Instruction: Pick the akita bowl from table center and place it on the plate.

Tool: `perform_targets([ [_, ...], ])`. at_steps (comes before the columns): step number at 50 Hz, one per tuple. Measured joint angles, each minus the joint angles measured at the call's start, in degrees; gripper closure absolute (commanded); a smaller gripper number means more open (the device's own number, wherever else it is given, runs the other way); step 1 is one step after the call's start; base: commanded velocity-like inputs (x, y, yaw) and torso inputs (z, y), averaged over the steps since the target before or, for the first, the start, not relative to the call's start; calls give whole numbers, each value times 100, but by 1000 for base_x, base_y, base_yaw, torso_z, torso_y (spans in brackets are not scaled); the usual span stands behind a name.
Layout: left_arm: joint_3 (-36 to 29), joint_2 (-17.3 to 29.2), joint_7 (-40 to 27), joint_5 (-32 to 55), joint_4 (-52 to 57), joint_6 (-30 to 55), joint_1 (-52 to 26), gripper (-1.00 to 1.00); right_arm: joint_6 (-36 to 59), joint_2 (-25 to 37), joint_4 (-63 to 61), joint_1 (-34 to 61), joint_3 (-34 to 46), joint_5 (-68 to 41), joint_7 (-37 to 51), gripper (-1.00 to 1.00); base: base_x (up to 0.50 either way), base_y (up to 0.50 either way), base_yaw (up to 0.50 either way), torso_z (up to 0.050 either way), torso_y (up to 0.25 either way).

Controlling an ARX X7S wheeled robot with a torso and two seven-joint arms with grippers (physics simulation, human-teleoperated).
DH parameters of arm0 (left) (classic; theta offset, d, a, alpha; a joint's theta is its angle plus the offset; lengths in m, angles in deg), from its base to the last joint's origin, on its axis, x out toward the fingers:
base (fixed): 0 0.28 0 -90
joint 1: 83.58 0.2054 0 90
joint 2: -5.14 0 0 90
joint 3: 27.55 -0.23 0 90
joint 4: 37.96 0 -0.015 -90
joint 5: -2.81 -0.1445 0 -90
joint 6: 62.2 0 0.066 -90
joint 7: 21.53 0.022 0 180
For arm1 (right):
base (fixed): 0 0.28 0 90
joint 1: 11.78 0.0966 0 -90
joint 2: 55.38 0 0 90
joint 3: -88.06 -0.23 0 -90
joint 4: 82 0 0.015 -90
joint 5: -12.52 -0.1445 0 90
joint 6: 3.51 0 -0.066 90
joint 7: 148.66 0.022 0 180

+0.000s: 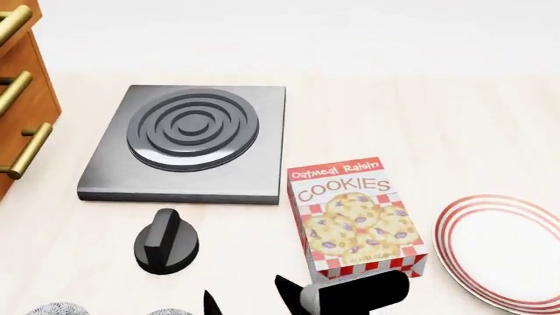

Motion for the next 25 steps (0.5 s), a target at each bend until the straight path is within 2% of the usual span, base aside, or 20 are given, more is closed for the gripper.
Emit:
perform_targets([
  [25, -28, 37, -55, 75, -44, -42, -10, -100, 1207, 136, 235, 272, 51, -874, 366, -100, 0, 0, 0, 0, 0],
])
